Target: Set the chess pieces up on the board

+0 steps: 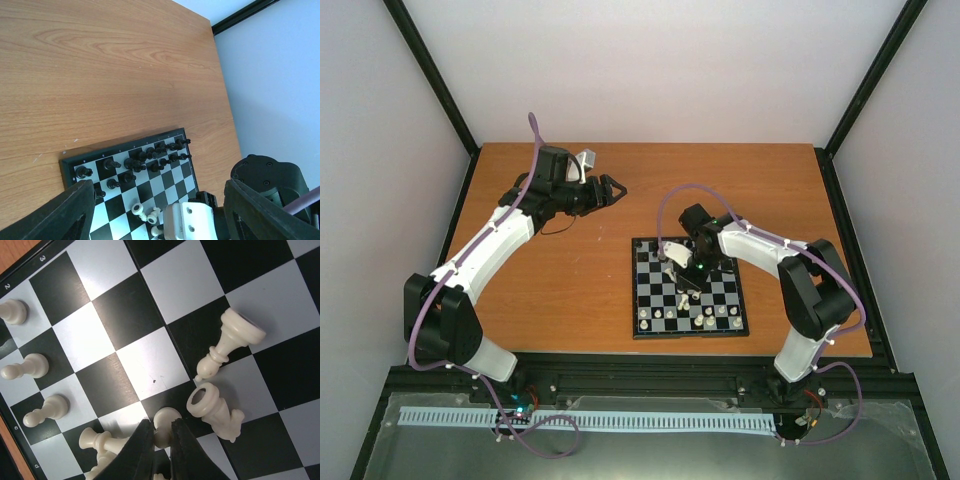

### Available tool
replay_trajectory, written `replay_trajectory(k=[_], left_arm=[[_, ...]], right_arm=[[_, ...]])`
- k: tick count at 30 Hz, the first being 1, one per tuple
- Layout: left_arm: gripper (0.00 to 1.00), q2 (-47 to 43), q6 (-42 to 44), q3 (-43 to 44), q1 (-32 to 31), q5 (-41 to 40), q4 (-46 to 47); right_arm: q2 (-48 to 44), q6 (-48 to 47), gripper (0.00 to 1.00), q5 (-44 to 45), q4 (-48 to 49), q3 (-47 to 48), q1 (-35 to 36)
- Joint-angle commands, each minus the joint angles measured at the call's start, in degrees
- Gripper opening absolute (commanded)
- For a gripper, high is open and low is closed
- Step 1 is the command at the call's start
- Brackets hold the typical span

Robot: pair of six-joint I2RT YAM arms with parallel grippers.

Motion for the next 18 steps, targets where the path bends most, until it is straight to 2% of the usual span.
replay_trajectory(k=[1,6,18], left_arm=[[0.73,-1.0,1.0,2.4,0.2,0.6,-0.9],[0.73,-1.0,1.0,2.4,0.2,0.7,-1.0],[0.73,-1.2,1.0,2.5,0.2,0.6,-1.0]], right_arm=[[0.4,0.1,0.07,-2.1,0.4,1.4,0.7],[-1.7,-0.1,0.05,-3.2,-0.1,1.5,0.7],[-11.9,-1.6,0.05,1.1,-1.3,-3.3,-0.3]])
